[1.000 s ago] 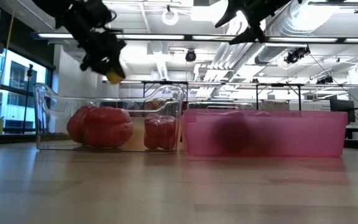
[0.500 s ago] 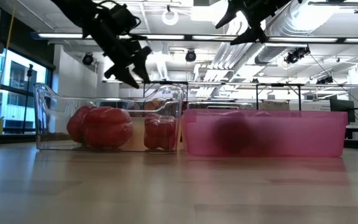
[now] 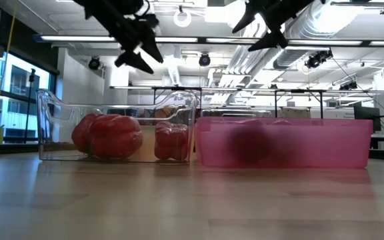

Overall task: Sort produce into baskets
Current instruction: Put the lemon into the orange bin

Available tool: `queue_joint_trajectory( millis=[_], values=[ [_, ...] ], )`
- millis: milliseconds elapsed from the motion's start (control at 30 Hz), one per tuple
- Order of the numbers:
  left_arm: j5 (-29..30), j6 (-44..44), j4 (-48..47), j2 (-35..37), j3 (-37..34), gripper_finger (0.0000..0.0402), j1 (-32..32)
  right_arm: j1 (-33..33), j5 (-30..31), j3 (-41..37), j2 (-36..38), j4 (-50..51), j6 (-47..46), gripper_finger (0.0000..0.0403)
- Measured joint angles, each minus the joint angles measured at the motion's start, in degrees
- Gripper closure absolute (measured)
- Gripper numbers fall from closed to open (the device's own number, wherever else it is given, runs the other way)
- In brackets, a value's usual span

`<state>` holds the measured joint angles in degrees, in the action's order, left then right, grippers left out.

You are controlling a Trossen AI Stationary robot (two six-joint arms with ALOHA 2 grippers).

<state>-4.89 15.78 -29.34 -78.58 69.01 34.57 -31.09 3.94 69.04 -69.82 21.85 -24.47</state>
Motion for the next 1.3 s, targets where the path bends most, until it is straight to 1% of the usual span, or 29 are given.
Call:
queue_joint_trajectory(
  millis=[100, 167, 233, 333, 433, 467, 533, 667, 700, 767, 833, 900, 933, 1000, 1067, 1133, 1233, 1300],
  values=[
    [0.51, 0.64, -4.53, 2.92, 0.0, 0.0157, -3.58, 0.0, 0.68, 0.0, 0.0, 1.13, 0.35, 0.0026],
    [2.08, 1.13, -6.42, 4.58, 0.0, 0.0156, -7.2, 0.0, 1.72, 0.0, 0.0, 2.29, 0.37, 0.0026],
    [4.46, 2.45, -6.99, 5.67, 0.0, 0.0156, -12.05, 0.0, 2.21, -0.18, 0.0, 3.2, 0.45, 0.0026],
    [6.46, 3.44, -8.18, 6.43, 0.0, 0.0156, -20.22, 0.0, 2.26, -0.5, 0.0, 4.52, 0.48, 0.0026],
    [7.9, 7.4, -13.38, 6.41, 0.0, 0.0156, -28.95, 0.04, 1.14, -0.52, -0.2, 5.41, 1.54, 0.0026],
    [8.36, 9.88, -16.42, 6.37, 0.0, 0.0156, -31.87, 0.04, 0.1, -0.52, -0.27, 5.77, 2.34, 0.0026],
    [8.9, 17.85, -22.92, 6.35, 0.0, 0.0156, -37.59, 0.14, -1.75, -0.55, -0.31, 5.97, 4.05, 0.0026],
    [9.96, 39.26, -35.8, 6.35, -0.02, 0.0156, -49.99, 0.78, -4.55, -0.55, -0.31, 5.81, 8.52, 0.0026],
    [10.0, 43.2, -38.1, 6.34, -0.02, 0.0156, -53.4, 0.97, -5.83, -0.55, -0.31, 5.83, 9.5, 0.0026],
    [9.99, 47.89, -40.68, 5.77, -0.02, 0.0156, -60.19, 1.47, -10.41, -0.55, -0.31, 5.71, 11.51, 0.0026],
    [9.73, 49.6, -41.44, 4.97, -0.05, 0.0156, -65.79, 2.45, -16.25, -0.55, -0.33, 5.06, 12.51, 0.0026],
    [9.68, 49.65, -41.41, 4.26, -0.07, 0.0156, -69.87, 4.1, -21.64, -0.55, -0.31, 3.56, 11.82, 0.0026],
    [9.49, 49.65, -41.46, 3.83, -0.12, 0.0156, -71.47, 5.19, -23.6, -0.55, -0.31, 2.89, 10.79, 0.0026],
    [7.83, 49.95, -40.62, 3.34, -1.83, 0.0156, -73.75, 7.95, -25.23, -0.55, -0.31, 1.87, 7.65, 0.0026],
    [6.35, 50.53, -39.33, 3.34, -5.14, 0.0156, -75.2, 11.33, -24.93, -0.55, -0.31, 1.03, 4.1, 0.0026],
    [5.07, 51.11, -36.27, 3.42, -9.0, 0.0156, -76.58, 15.36, -22.9, -0.55, -0.31, 0.34, 0.49, 0.0026],
    [2.48, 52.57, -31.39, 3.45, -14.17, 0.0156, -78.5, 22.11, -18.03, -0.55, -0.31, -0.07, -4.43, 0.0026],
    [0.53, 55.68, -28.58, 3.42, -16.04, 0.0156, -79.29, 26.02, -14.97, -0.55, -0.31, -0.07, -7.33, 0.0026]
  ],
)
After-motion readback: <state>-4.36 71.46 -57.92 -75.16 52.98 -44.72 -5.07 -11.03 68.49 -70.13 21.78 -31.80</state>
